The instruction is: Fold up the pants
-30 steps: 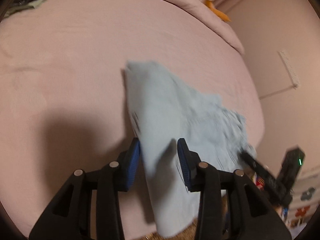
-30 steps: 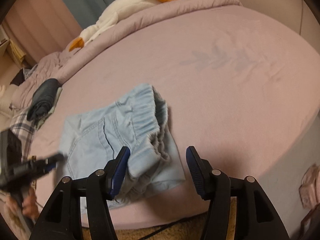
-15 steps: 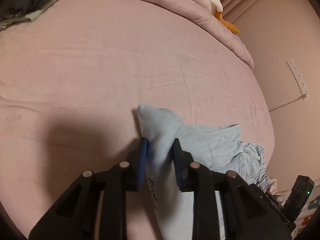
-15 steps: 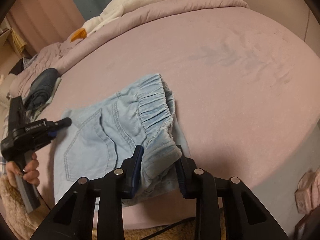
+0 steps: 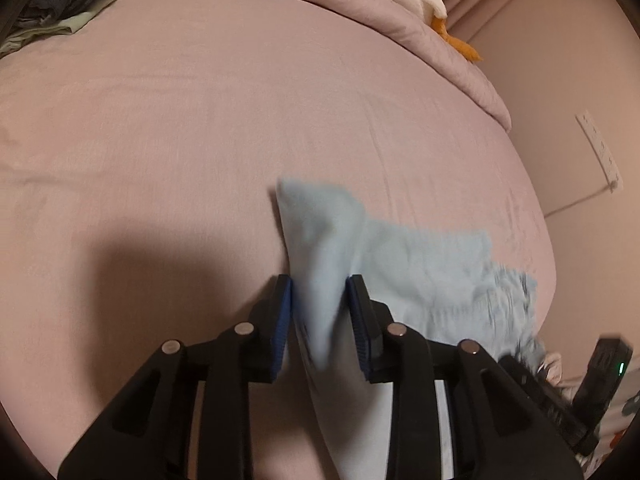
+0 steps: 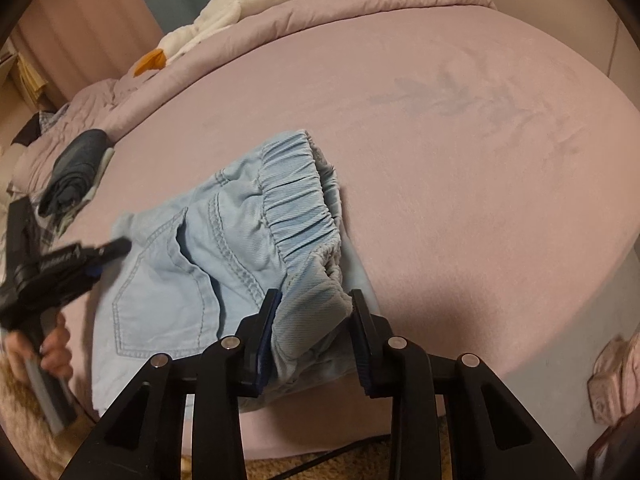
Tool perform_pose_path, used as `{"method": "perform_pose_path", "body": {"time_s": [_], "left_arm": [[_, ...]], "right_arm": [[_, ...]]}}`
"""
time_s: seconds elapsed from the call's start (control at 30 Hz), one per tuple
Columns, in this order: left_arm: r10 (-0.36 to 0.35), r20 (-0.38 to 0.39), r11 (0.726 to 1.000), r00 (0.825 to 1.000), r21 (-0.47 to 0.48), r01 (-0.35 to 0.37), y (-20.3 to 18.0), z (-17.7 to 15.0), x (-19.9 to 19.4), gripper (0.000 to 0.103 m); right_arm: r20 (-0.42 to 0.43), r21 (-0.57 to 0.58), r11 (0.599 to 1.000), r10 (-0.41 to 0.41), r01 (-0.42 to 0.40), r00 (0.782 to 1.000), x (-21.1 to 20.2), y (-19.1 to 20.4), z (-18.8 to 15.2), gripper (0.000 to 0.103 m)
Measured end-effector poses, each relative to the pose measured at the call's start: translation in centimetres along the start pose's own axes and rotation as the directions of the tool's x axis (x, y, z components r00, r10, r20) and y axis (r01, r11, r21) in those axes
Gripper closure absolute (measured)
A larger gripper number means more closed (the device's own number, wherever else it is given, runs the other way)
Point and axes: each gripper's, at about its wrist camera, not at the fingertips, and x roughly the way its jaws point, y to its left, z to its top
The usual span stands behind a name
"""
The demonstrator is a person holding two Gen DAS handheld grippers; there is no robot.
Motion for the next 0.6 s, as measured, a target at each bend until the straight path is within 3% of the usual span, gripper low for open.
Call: {"method": "perform_pose_path", "body": {"time_s": [0.2, 0.3, 0.37, 0.47, 0.53, 0.6], "left_arm": [[-0.04, -0.028, 0.999, 0.999, -0.009, 0.04, -0.4, -4.4, -1.2, 0.072], [-0.026, -0.028, 1.0, 0.999, 0.002, 0.026, -0.7, -5.3, -1.9, 0.072], [-0.054, -0.061, 0.999, 0.997, -0.004, 0.054, -0.9, -5.5, -2.2, 0.068], [-0.064, -0.073, 0.998, 0.995, -0.012, 0.063, -1.1, -5.7, -2.9, 0.051], [-0.049, -0.037, 0.999, 0.998, -0.004, 0.048, -1.2, -6.0, -3.5, 0.026], [-0.026, 0.003, 1.0, 1.0, 0.011, 0.026, -1.1, -6.3, -3.8, 0.019]], "right_arm": [[-0.004, 0.004, 1.0, -0.008, 0.008, 1.0, 0.2, 0.3, 0.1, 0.072], [-0.004, -0.005, 1.0, -0.018, 0.018, 1.0, 0.1, 0.6, 0.1, 0.071], [-0.006, -0.013, 1.0, -0.019, 0.018, 1.0, -0.4, 0.8, 0.4, 0.07], [0.014, -0.02, 1.0, -0.023, 0.023, 1.0, -1.2, 1.0, 0.8, 0.049], [0.05, -0.033, 0.999, -0.005, 0.007, 0.999, -2.1, 0.7, 1.2, 0.018], [0.06, -0.03, 0.999, 0.021, -0.019, 0.998, -2.3, 0.2, 1.6, 0.016]]}}
